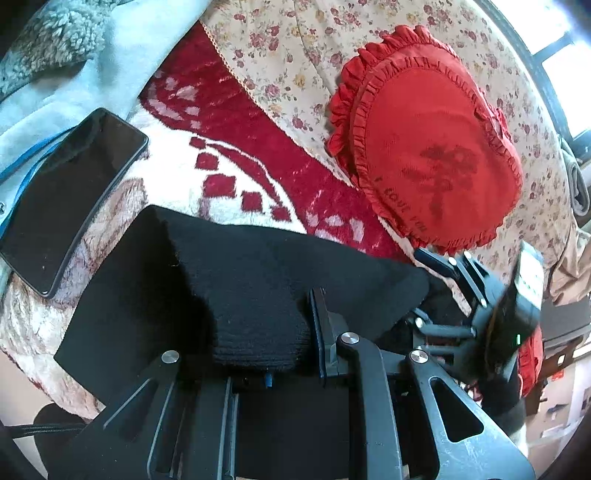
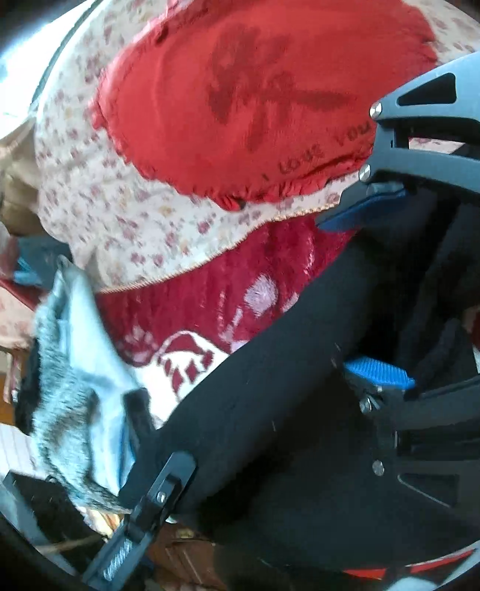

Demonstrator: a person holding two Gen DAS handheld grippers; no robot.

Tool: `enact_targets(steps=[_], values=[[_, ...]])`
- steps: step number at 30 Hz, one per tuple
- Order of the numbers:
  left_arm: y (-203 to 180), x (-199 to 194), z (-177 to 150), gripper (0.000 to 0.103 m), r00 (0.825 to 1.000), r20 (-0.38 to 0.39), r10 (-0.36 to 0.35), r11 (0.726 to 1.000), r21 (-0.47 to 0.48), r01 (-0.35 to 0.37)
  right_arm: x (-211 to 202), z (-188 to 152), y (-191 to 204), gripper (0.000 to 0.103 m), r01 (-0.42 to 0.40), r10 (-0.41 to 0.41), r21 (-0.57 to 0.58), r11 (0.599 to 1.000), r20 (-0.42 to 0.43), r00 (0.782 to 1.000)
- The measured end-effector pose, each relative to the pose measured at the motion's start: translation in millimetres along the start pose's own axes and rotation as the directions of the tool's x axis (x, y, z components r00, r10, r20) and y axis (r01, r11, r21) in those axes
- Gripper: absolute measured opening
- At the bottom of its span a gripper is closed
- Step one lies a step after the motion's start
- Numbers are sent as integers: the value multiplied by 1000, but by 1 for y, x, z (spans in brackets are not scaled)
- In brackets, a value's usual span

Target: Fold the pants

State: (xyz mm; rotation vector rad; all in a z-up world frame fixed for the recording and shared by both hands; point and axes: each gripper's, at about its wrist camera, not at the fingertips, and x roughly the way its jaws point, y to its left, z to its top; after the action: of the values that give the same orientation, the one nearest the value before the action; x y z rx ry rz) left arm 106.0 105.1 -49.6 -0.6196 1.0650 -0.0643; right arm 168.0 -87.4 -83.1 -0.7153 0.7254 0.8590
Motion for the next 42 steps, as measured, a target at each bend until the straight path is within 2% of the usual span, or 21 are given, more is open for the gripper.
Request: enact_targets(steps=[2, 3, 4, 6, 9, 12, 17, 21, 24, 26, 28, 31, 37, 40, 42], values=[[1, 2, -1, 15, 1000, -6, 5, 1000, 0, -5, 11, 2, -7, 62, -67, 68, 34, 997, -39, 997], [2, 3, -1, 15, 1000, -9, 6, 1000, -2, -6, 16, 2, -10, 52, -100, 104, 60, 993, -55, 993], [4, 4, -1, 15, 1000, -11, 5, 1000, -6, -5, 18, 1, -12, 37, -123, 128, 84, 989, -57, 990], [5, 5, 0, 15, 1000, -11, 6, 1000, -11, -6, 18, -1, -12, 18, -93, 101, 128, 987, -55, 993], [6, 3, 1, 15, 1000, -8, -1, 1000, -10, 1, 5, -8, -4, 10, -64, 69, 170, 983, -22, 997], [5, -4, 3, 15, 1000, 3, -4, 1000, 6, 4, -18, -14, 9, 8, -37, 36, 200, 979, 9, 999], [8, -30, 5, 15, 999, 29, -19, 999, 48, 18, -63, -15, 47, 6, -40, 22, 259, 965, 74, 997], [24, -47, -5, 15, 999, 44, 12, 996, 90, -16, -92, -17, 101, 5, -74, 43, 300, 951, 111, 993], [46, -40, -19, 15, 998, 9, 64, 994, 85, -64, -78, -27, 143, 7, -2, -15, 308, 952, 54, 998], [60, -29, -29, 15, 996, -33, 86, 994, 70, -83, -58, -38, 158, 11, 3, -10, 355, 935, 16, 1000], [67, -25, -35, 15, 995, -51, 82, 995, 64, -79, -58, -44, 162, 15, 8, -26, 398, 917, 41, 999], [64, -36, -41, 15, 997, -20, 68, 994, 82, -66, -75, -43, 153, 16, -58, 29, 450, 891, 71, 997], [58, -37, -43, 15, 995, -1, 104, 989, 103, -103, -75, -42, 154, 17, -23, 8, 425, 905, 39, 999], [60, -33, -41, 15, 994, -10, 111, 989, 98, -110, -68, -46, 156, 16, -42, 41, 418, 908, 9, 999], [59, -37, -40, 15, 994, 1, 112, 988, 103, -111, -71, -45, 158, 12, -77, 71, 423, 903, 32, 997]])
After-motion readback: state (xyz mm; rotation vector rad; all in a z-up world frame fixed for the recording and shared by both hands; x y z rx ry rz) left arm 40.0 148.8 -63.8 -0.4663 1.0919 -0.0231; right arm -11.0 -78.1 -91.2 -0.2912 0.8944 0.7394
